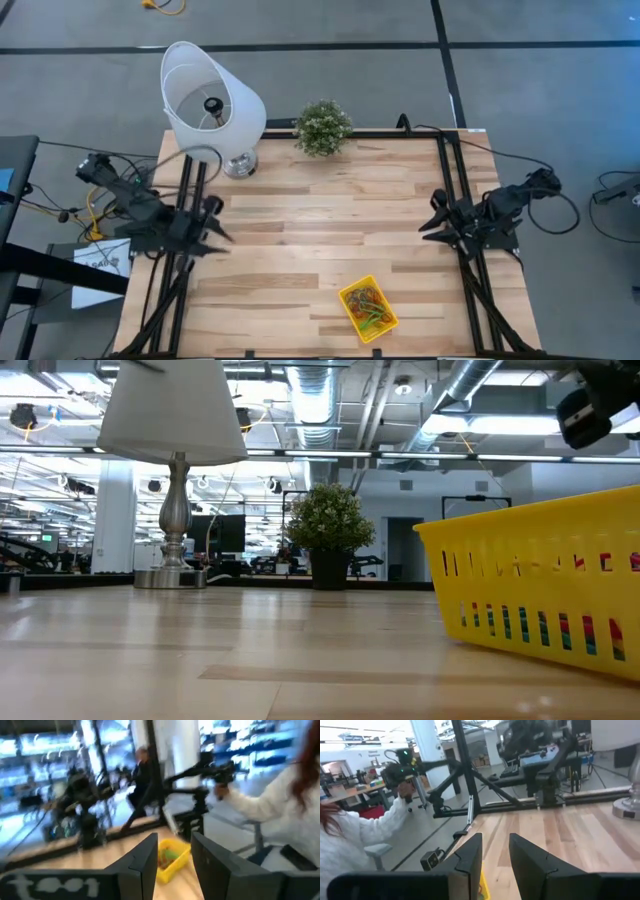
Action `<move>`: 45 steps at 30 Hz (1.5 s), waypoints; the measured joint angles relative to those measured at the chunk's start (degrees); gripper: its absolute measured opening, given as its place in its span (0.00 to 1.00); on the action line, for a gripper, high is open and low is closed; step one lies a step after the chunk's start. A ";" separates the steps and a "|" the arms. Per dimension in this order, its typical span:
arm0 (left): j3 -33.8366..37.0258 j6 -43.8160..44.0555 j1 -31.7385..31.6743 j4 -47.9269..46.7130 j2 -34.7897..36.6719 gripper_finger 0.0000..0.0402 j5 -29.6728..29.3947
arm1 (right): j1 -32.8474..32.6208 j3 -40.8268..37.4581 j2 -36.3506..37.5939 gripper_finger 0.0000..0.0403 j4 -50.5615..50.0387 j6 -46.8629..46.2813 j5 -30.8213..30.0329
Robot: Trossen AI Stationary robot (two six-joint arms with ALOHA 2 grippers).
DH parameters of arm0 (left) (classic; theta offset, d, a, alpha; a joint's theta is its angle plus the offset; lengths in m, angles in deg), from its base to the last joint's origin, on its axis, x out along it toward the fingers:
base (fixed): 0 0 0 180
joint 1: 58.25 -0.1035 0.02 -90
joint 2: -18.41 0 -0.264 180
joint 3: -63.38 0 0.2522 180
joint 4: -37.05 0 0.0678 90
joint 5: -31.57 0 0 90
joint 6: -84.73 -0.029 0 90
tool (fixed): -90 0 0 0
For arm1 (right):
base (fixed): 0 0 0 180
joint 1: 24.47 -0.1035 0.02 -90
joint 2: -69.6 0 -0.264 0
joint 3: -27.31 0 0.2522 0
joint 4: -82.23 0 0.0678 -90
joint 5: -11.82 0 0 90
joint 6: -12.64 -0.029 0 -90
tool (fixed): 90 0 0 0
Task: Pick and place items into bin
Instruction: Return to Home Position
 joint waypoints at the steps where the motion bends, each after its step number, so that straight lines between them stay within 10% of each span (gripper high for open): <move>1: 2.62 -1.20 0.00 3.23 1.50 0.27 1.09 | 0.00 0.03 0.14 0.23 -0.23 0.33 -0.07; 6: 13.37 2.02 -1.95 15.70 4.29 0.27 -9.94 | 1.02 0.02 -0.26 0.23 -0.61 1.19 -1.55; 11: 17.75 -0.73 -6.11 24.26 3.56 0.27 -7.26 | 2.71 0.02 0.10 0.23 -1.71 1.24 -6.35; 25: 17.93 0.65 -25.12 16.58 7.05 0.27 -2.55 | 5.79 0.02 -0.07 0.23 -1.97 2.86 -7.58; 34: 21.77 2.15 -25.69 13.79 16.11 0.27 6.78 | 5.79 0.02 -0.08 0.23 -1.97 -0.79 -7.58; 45: 24.47 3.56 -25.71 11.95 20.20 0.27 0.18 | 5.79 0.02 -0.08 0.23 -2.51 -0.87 -7.58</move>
